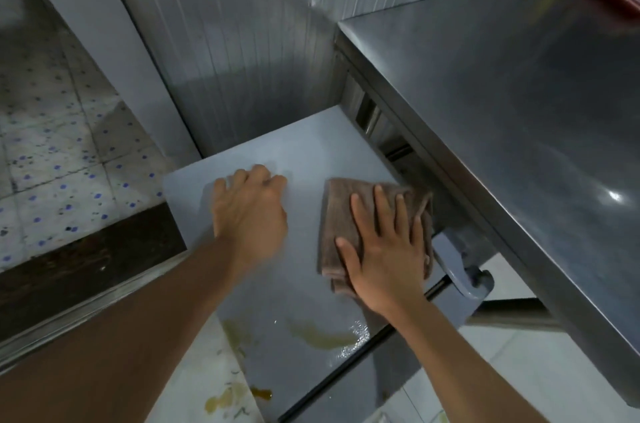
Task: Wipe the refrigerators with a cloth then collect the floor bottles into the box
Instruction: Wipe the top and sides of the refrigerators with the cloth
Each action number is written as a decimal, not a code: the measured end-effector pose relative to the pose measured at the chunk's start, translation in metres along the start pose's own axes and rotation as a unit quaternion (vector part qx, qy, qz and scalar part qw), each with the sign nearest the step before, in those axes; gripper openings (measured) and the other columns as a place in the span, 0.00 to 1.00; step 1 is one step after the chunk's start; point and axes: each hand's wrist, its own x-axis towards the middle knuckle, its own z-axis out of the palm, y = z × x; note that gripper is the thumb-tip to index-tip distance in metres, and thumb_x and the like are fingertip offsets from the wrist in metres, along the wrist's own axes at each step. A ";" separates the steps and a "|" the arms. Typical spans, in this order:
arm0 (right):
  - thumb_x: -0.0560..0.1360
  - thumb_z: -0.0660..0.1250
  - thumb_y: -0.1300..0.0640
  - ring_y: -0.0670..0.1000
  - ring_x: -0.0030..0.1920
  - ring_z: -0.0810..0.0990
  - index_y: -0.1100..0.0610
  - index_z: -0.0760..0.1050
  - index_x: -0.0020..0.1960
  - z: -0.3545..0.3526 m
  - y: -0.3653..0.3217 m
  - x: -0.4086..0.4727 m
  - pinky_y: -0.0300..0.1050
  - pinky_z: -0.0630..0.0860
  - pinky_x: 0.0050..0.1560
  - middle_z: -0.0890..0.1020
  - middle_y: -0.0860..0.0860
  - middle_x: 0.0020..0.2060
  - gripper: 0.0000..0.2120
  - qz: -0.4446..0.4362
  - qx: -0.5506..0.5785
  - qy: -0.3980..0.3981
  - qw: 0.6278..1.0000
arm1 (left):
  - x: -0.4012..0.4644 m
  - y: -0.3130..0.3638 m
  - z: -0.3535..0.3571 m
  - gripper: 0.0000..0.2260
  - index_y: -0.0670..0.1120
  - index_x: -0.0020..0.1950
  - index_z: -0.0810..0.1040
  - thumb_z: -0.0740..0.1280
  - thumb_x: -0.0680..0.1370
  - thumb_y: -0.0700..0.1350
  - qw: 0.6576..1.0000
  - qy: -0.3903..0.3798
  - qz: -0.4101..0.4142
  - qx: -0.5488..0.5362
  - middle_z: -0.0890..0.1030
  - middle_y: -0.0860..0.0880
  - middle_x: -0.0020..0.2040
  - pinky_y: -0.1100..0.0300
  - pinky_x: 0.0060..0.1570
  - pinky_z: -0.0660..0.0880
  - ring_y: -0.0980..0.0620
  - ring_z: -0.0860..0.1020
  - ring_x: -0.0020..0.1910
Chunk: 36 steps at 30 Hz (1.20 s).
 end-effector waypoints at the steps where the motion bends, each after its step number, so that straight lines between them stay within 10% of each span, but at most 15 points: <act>1: 0.77 0.38 0.34 0.66 0.74 0.56 0.50 0.53 0.77 -0.001 0.003 -0.006 0.67 0.51 0.70 0.57 0.59 0.76 0.35 0.000 -0.001 -0.004 1.000 | 0.006 0.000 0.000 0.19 0.51 0.67 0.71 0.61 0.75 0.45 1.000 0.000 -0.007 -0.007 0.70 0.47 0.65 0.48 0.59 0.62 0.44 0.68 0.62; 5: 0.75 0.40 0.32 0.64 0.75 0.49 0.45 0.45 0.76 -0.002 0.003 0.027 0.68 0.45 0.70 0.50 0.55 0.77 0.33 -0.003 0.006 -0.018 1.000 | 0.021 -0.004 0.009 0.23 0.53 0.72 0.63 0.61 0.77 0.46 0.999 -0.037 -0.001 -0.038 0.58 0.48 0.75 0.46 0.66 0.59 0.45 0.58 0.72; 18: 0.77 0.48 0.35 0.67 0.71 0.56 0.43 0.49 0.76 -0.002 -0.016 0.197 0.63 0.61 0.66 0.50 0.57 0.76 0.30 -0.048 0.067 -0.025 0.996 | 0.025 -0.001 0.016 0.23 0.50 0.68 0.71 0.63 0.73 0.45 1.000 0.019 -0.004 -0.021 0.66 0.46 0.72 0.49 0.61 0.63 0.42 0.66 0.66; 36: 0.76 0.37 0.37 0.65 0.68 0.63 0.58 0.51 0.77 -0.021 0.053 -0.029 0.59 0.59 0.68 0.62 0.65 0.71 0.36 0.018 -0.114 -0.065 0.991 | -0.028 0.021 0.003 0.21 0.53 0.66 0.71 0.61 0.73 0.41 0.999 -0.041 0.009 0.016 0.68 0.50 0.69 0.49 0.60 0.61 0.43 0.64 0.64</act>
